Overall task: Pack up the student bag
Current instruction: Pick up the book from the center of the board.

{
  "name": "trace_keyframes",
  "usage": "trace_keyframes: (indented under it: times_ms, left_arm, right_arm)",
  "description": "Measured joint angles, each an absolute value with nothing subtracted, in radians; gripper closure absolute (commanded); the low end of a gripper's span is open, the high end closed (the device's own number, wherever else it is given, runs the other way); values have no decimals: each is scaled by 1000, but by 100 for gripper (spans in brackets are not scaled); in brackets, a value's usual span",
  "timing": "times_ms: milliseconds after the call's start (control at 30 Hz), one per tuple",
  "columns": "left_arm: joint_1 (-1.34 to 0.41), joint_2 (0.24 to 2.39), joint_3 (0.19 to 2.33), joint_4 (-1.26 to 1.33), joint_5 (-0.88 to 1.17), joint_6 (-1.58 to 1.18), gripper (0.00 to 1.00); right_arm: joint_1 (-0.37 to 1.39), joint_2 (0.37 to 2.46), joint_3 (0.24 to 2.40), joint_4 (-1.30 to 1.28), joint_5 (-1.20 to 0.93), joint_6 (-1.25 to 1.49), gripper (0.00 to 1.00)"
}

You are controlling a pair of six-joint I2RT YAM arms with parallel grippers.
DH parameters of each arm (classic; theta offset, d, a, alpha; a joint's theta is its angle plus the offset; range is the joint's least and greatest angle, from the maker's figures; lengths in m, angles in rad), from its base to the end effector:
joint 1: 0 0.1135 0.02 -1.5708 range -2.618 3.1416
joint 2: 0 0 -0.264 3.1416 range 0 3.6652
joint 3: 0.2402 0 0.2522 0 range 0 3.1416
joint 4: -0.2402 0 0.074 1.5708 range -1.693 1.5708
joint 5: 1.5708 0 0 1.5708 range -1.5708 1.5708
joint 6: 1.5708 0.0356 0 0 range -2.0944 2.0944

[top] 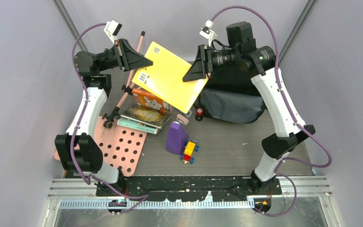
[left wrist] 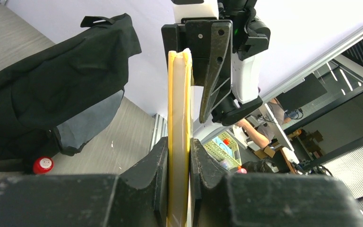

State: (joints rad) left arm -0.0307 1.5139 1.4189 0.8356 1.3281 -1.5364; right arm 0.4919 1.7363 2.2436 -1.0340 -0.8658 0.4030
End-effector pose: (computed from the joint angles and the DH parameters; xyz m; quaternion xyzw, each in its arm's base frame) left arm 0.3143 -0.0442 0.4693 0.1944 0.6174 -0.6847 0.3351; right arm 0.2802 0.1809 0.4965 -0.2439 0.7768 0.5237 0.2508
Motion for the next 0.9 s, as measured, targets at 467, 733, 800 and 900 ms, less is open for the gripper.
trace_keyframes:
  times_ms: [467, 733, 800, 900]
  left_arm:
    - [-52, 1503, 1419, 710, 1352, -1462, 100]
    - [-111, 1488, 1421, 662, 1377, -1412, 100]
    - [-112, 1488, 1422, 660, 1380, -1409, 100]
    - [-111, 1488, 1425, 661, 1376, -1408, 100]
  right_arm:
    - [496, 1737, 2247, -1126, -909, 342, 49]
    - [517, 1750, 2265, -1139, -934, 305, 53]
    - [519, 1750, 2265, -1132, -942, 306, 54]
    - [520, 1755, 2264, -1111, -956, 316, 65]
